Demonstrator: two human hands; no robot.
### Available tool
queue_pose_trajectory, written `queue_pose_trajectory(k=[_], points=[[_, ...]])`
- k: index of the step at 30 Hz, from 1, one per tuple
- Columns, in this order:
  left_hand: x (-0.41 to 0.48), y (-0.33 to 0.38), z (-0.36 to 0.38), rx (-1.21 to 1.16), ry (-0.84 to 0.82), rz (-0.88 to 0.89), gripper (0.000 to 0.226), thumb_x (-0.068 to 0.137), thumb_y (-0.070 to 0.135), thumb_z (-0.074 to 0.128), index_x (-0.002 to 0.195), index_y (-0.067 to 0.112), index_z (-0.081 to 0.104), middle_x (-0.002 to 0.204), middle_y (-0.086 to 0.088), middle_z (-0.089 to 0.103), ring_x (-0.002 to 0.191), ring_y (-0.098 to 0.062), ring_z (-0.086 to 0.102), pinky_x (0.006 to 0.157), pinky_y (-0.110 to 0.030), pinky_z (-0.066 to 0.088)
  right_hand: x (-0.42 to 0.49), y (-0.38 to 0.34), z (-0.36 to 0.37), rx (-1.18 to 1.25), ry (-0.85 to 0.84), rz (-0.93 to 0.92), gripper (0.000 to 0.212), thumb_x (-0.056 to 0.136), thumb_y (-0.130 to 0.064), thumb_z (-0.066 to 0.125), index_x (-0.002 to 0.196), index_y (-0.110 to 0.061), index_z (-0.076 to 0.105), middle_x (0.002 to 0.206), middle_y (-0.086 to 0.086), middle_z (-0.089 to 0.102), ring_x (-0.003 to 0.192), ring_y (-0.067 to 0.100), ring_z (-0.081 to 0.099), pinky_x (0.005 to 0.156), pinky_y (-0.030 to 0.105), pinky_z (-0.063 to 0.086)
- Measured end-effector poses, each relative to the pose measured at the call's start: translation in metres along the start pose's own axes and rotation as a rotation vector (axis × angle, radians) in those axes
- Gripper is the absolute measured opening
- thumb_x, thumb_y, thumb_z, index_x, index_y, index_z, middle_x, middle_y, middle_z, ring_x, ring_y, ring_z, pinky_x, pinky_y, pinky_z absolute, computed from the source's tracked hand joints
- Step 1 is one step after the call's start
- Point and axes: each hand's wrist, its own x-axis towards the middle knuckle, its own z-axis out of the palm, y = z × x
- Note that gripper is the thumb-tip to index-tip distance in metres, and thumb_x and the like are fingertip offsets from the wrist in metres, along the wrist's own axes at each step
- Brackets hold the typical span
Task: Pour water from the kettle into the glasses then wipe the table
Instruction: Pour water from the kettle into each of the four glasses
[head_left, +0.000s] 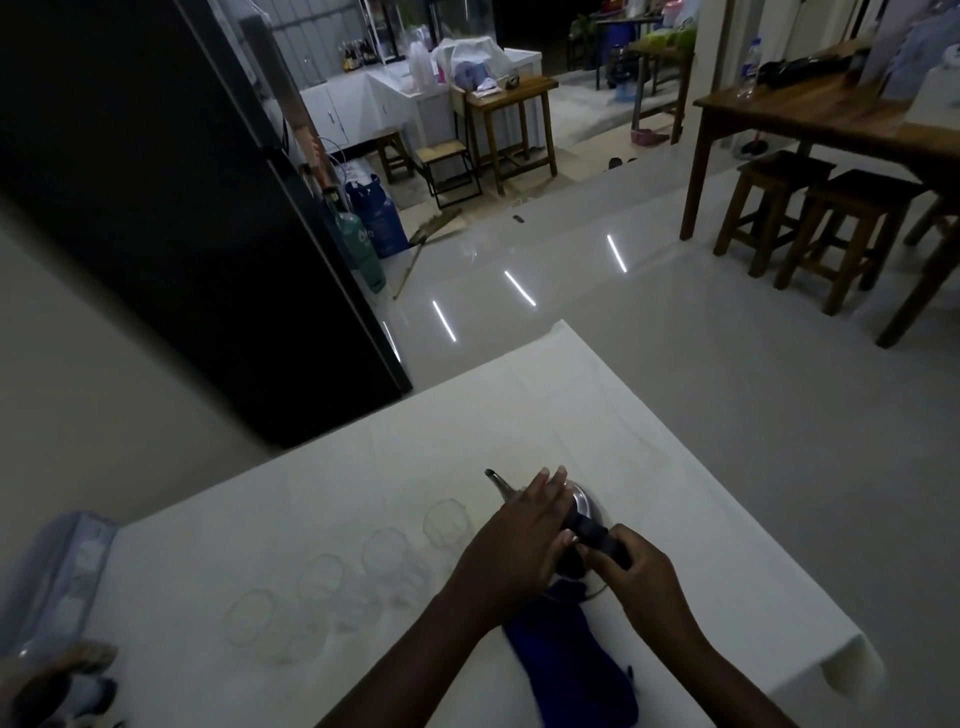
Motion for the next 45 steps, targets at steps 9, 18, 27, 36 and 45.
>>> queue_pose_trajectory(k=[9,18,27,36,45], points=[[-0.074,-0.007,-0.04,-0.006,0.047,0.017,0.049,0.102,0.03,0.03,0.148,0.012,0.02,0.158,-0.007,0.015,0.145,-0.015,0.004,0.116,-0.033,0.013,-0.057,-0.038,0.044,-0.082,-0.01,-0.068,0.021,0.081,-0.023,0.066,0.065,-0.016,0.054,0.055,-0.002,0.055,0.051,0.004,0.049,0.048,0.019,0.039],[-0.178,-0.048,-0.083,0.003,0.105,-0.006,0.048,0.102,0.028,0.031,0.145,0.009,0.026,0.156,-0.01,0.022,0.144,-0.018,0.012,0.114,-0.028,0.009,-0.117,-0.076,0.145,-0.028,-0.02,-0.055,0.025,0.081,-0.022,0.067,0.062,-0.017,0.051,0.051,-0.002,0.053,0.046,0.001,0.048,0.043,0.013,0.037],[-0.265,-0.084,-0.107,-0.035,0.112,-0.062,0.049,0.101,0.03,0.029,0.146,0.01,0.024,0.157,-0.007,0.018,0.145,-0.015,0.008,0.115,-0.028,0.004,-0.158,-0.091,0.226,-0.057,-0.069,-0.031,0.029,0.078,-0.032,0.069,0.065,-0.01,0.056,0.057,0.01,0.059,0.052,0.009,0.052,0.049,0.022,0.04],[-0.299,-0.114,-0.104,-0.12,0.122,-0.125,0.049,0.102,0.029,0.033,0.147,0.011,0.025,0.157,-0.006,0.021,0.144,-0.013,0.009,0.114,-0.024,0.006,-0.169,-0.103,0.266,-0.22,-0.07,-0.069,0.023,0.08,-0.031,0.066,0.067,-0.014,0.057,0.058,0.002,0.06,0.056,0.013,0.054,0.049,0.02,0.039],[-0.295,-0.135,-0.095,-0.195,0.111,-0.184,0.048,0.103,0.024,0.033,0.148,0.011,0.023,0.157,-0.002,0.019,0.142,-0.005,0.006,0.116,-0.024,0.01,-0.156,-0.111,0.278,-0.32,-0.086,-0.055,0.02,0.079,-0.036,0.065,0.075,-0.017,0.061,0.063,-0.002,0.062,0.058,0.011,0.058,0.051,0.018,0.039]])
